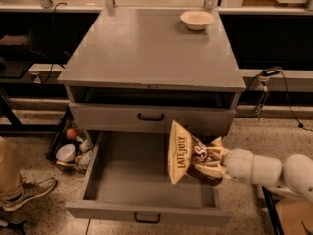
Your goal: Pick brown chip bag from middle drawer and place on counter
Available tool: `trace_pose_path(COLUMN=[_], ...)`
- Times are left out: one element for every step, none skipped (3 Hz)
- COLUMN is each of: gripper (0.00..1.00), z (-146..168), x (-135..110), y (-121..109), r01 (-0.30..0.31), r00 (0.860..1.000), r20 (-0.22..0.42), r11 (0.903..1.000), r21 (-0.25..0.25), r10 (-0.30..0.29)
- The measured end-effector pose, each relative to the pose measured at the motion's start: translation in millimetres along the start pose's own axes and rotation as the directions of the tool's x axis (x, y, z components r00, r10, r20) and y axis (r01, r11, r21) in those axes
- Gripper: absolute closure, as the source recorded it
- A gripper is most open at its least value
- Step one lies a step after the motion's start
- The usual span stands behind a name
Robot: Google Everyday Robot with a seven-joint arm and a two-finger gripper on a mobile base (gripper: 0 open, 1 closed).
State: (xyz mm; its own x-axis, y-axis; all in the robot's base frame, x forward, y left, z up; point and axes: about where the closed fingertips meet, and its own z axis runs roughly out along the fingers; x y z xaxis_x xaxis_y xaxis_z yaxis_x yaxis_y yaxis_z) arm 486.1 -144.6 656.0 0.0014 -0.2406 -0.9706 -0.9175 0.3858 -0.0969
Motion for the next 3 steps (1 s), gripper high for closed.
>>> trace_pose_path(gripper=[1.00,1.00,1.00], z=[-47,-97,-97], x=[-89,-198,-198], y=[-15,-38,-38], r01=[0.132,0.298,0.298], r00=[0.991,0.953,0.953], r20=[0.029,0.026,0.026], r11=[0.9902,0.9470,0.9470], r21=[0.046,0.119,0.119], r10=[-0.133,-0.303,-0.303])
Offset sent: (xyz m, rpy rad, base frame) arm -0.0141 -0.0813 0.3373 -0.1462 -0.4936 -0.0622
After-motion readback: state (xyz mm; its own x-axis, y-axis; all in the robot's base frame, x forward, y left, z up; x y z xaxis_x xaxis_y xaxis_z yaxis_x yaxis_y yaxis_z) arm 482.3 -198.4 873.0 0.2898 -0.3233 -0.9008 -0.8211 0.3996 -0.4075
